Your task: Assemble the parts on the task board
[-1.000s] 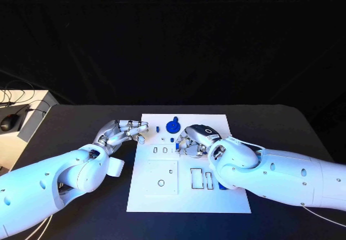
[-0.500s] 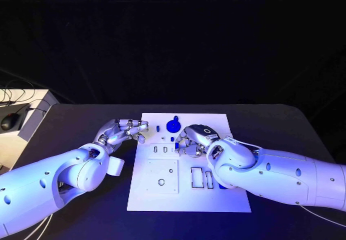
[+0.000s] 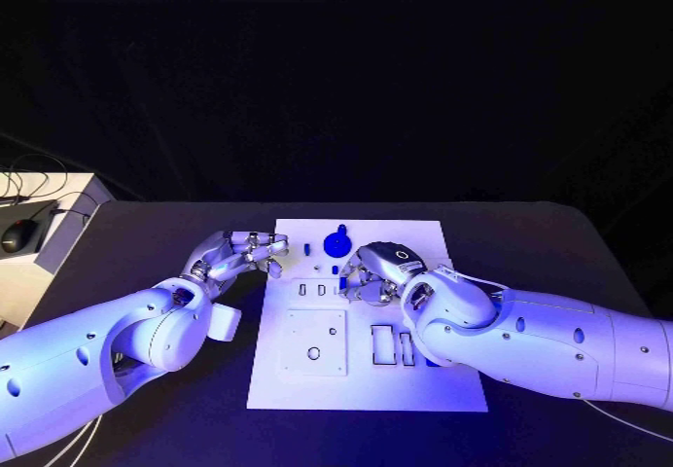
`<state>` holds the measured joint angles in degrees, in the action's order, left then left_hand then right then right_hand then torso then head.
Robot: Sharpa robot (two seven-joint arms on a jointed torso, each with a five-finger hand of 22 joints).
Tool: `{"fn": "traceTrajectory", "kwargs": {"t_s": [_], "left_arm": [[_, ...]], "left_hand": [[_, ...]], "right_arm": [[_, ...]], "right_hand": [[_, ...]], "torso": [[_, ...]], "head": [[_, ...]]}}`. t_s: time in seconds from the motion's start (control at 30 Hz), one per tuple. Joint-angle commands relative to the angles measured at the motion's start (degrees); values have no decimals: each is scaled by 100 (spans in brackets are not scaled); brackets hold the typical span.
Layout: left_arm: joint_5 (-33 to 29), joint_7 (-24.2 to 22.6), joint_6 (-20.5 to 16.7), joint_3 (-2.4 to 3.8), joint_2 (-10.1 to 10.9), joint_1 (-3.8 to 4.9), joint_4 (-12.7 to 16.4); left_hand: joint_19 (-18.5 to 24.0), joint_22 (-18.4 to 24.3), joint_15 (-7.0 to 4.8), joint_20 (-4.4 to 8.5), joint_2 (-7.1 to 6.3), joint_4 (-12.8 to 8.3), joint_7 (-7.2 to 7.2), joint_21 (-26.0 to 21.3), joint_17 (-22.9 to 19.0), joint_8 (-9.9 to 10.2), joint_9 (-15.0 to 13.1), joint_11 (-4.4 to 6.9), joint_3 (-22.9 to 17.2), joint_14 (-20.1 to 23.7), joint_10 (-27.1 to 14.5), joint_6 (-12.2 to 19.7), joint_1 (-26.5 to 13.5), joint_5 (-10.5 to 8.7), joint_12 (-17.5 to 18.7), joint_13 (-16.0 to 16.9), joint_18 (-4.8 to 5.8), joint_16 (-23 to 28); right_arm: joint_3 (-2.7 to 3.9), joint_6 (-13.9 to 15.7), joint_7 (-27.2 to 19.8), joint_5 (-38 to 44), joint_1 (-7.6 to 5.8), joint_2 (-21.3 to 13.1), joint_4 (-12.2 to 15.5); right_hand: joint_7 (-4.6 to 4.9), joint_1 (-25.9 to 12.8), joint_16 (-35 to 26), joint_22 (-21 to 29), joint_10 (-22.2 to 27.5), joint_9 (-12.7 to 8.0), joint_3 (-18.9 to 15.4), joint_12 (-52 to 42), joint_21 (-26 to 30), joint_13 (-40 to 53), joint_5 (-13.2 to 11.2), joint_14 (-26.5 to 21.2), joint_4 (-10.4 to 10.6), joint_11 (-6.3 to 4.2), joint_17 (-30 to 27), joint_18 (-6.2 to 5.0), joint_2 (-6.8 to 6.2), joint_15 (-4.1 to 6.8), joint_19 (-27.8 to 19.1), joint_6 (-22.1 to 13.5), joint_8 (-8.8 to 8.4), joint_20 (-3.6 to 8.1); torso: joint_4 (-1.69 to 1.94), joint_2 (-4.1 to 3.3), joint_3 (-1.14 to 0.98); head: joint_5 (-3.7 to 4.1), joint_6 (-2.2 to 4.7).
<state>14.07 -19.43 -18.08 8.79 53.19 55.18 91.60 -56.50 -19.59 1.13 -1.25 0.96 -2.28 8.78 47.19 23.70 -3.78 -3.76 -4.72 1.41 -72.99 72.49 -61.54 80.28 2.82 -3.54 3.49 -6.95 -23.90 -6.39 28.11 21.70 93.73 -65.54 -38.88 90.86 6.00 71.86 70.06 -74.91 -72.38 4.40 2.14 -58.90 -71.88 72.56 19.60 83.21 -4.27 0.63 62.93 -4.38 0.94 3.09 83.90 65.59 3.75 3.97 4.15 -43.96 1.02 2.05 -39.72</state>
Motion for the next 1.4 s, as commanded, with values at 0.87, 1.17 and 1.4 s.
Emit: {"fn": "traceTrajectory", "kwargs": {"t_s": [0.87, 1.17, 1.4], "left_arm": [[10, -12, 21, 3, 1, -2, 16], [10, -9, 23, 3, -3, -2, 12], [10, -8, 22, 3, -3, -2, 10]], "left_hand": [[54, -10, 10, -18, -34, 2, 33, 33, -27, 14, 5, -15, 45, 53, -49, 59, 24, 1, -5, 3, 44, -56], [54, -10, 10, -18, -34, 2, 33, 33, -27, 14, 5, -15, 45, 53, -49, 59, 24, 1, -5, 3, 44, -56], [56, -8, 13, -21, -36, 10, 35, 31, -34, 13, 4, -18, 49, 54, -57, 65, 16, 1, -5, 4, 43, -59]], "right_arm": [[-4, -29, 21, 140, 10, 9, -3], [-4, -11, 29, 142, 10, 10, -14], [-5, 48, 33, 144, 10, 8, -9]], "right_hand": [[84, -30, 0, -1029, 124, -8, -43, 134, 44, -72, -66, -10, 215, 33, -6, 74, -343, -7, 292, -214, 15, -21], [102, -29, -1, -1029, 157, -8, -39, 170, 49, -103, -80, -12, 244, 45, -9, 70, -373, -14, 291, -258, 7, -28], [119, -53, 2, -1031, 195, 0, -40, 195, 41, -150, -129, -13, 335, 62, -9, 67, -438, -28, 291, -316, 13, -44]], "torso": [[0, 0, -3], [-1, 1, -5], [-4, 0, -4]], "head": [[1, -3], [6, -5], [6, -6]]}}
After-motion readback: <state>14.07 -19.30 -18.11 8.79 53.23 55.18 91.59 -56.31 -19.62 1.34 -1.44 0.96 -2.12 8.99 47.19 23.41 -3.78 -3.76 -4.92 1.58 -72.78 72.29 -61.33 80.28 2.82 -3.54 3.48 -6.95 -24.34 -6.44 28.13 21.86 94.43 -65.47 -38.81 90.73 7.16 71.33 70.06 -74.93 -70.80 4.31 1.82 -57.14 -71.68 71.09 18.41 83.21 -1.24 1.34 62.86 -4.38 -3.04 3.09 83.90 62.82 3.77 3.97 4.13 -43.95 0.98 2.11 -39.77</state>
